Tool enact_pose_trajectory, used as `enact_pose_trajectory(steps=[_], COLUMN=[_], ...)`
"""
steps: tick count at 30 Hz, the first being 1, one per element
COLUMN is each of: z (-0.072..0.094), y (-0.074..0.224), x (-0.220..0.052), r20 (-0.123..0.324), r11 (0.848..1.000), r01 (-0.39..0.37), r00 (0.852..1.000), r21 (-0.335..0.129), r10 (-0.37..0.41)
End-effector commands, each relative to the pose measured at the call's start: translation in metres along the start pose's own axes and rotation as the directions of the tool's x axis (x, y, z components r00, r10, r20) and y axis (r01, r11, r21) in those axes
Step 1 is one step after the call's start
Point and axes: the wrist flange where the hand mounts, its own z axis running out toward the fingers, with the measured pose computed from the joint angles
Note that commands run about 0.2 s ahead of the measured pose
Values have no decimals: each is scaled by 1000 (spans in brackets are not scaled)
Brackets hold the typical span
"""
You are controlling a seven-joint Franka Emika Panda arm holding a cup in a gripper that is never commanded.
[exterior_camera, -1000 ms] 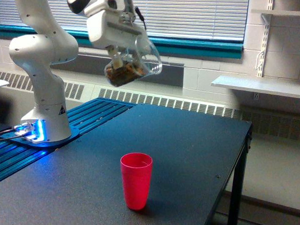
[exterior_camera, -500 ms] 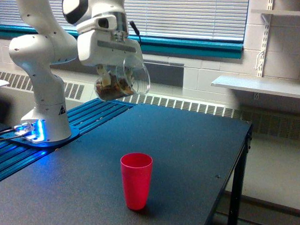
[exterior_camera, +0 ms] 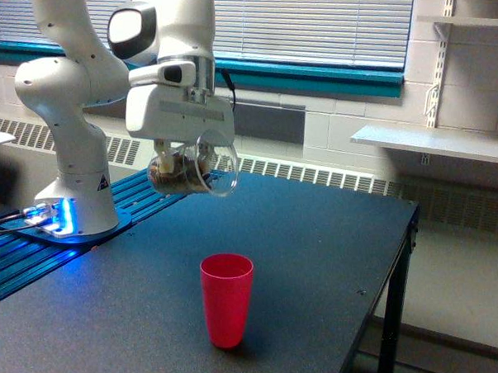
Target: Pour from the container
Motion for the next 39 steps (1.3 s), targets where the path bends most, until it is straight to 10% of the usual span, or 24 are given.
enact_pose_trajectory(steps=[1,39], z=[6,44], y=[4,-8], x=[0,-17], r20=[6,66], r11=[996,981], r01=[-84,-32], r00=[996,997], r21=[-37,-193], r10=[84,46])
